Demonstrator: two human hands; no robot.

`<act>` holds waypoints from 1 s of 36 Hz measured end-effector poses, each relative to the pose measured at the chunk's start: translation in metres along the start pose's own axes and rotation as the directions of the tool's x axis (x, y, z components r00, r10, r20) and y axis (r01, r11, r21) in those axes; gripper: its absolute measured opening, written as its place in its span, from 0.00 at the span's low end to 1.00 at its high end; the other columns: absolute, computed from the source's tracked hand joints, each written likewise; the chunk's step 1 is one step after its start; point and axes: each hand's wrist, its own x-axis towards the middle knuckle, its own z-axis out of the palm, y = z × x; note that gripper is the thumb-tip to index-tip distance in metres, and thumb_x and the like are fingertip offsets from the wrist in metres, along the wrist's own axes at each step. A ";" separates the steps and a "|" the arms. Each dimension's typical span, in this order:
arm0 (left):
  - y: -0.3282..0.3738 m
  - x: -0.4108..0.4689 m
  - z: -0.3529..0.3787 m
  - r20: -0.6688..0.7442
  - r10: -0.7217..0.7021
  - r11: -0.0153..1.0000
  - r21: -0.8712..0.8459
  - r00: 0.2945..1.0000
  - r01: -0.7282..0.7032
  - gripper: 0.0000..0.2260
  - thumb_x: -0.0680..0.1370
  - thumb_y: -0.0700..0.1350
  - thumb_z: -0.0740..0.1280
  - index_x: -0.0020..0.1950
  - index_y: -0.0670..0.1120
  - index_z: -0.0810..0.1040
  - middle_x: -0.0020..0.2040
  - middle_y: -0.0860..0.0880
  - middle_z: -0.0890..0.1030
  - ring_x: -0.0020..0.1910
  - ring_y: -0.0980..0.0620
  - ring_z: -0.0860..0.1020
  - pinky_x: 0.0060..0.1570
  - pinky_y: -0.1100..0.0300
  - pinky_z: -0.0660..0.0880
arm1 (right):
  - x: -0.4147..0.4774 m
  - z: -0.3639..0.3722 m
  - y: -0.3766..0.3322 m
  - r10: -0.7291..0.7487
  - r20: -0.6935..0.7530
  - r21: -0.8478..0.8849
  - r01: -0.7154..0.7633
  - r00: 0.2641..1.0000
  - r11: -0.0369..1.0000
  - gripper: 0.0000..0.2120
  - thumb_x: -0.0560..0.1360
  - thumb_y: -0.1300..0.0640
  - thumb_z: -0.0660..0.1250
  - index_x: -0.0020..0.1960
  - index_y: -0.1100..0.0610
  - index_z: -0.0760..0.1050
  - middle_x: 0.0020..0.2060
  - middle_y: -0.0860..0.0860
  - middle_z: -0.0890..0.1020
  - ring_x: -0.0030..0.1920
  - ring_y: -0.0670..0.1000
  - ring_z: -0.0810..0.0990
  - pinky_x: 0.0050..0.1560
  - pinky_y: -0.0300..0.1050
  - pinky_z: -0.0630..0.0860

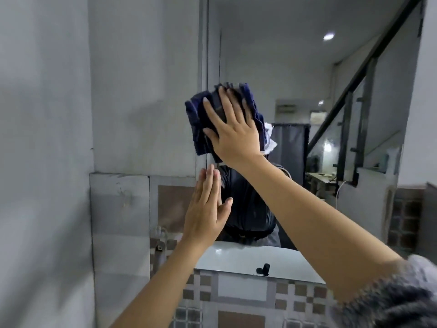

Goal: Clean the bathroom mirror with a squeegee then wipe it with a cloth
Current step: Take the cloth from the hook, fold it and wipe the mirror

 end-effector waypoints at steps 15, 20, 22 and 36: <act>-0.002 -0.002 0.003 -0.010 -0.003 1.000 0.006 1.000 0.003 0.33 0.78 0.52 0.59 0.75 0.44 0.43 0.77 0.47 0.44 0.75 0.50 0.40 0.73 0.56 0.46 | -0.099 -0.061 0.171 0.241 -0.022 -0.178 -0.241 0.970 0.954 0.28 0.78 0.41 0.49 0.76 0.45 0.48 0.76 0.53 0.52 0.75 0.55 0.52 0.73 0.55 0.49; -0.007 0.000 -0.003 0.008 0.038 0.999 0.037 0.999 -0.039 0.33 0.78 0.53 0.59 0.75 0.44 0.45 0.77 0.47 0.45 0.75 0.51 0.43 0.73 0.59 0.47 | -0.127 -0.050 0.167 0.562 -0.146 -0.012 -0.570 0.814 0.822 0.28 0.79 0.42 0.50 0.76 0.47 0.48 0.76 0.54 0.50 0.76 0.54 0.48 0.74 0.53 0.46; -0.013 0.003 -0.009 0.003 0.077 0.996 0.046 0.997 -0.077 0.31 0.77 0.52 0.58 0.75 0.43 0.49 0.76 0.45 0.50 0.75 0.51 0.47 0.72 0.59 0.52 | -0.133 -0.040 0.149 0.682 -0.180 0.082 -0.681 0.708 0.728 0.27 0.79 0.44 0.51 0.76 0.47 0.49 0.76 0.54 0.49 0.76 0.54 0.47 0.74 0.53 0.44; -0.048 0.114 -0.073 -0.061 0.308 0.933 0.215 0.949 -0.289 0.23 0.81 0.48 0.52 0.74 0.42 0.55 0.75 0.46 0.56 0.74 0.52 0.53 0.71 0.58 0.56 | -0.067 0.005 0.015 0.733 -0.125 0.283 -0.684 0.668 0.672 0.28 0.79 0.44 0.52 0.76 0.47 0.47 0.77 0.55 0.45 0.76 0.54 0.42 0.72 0.54 0.38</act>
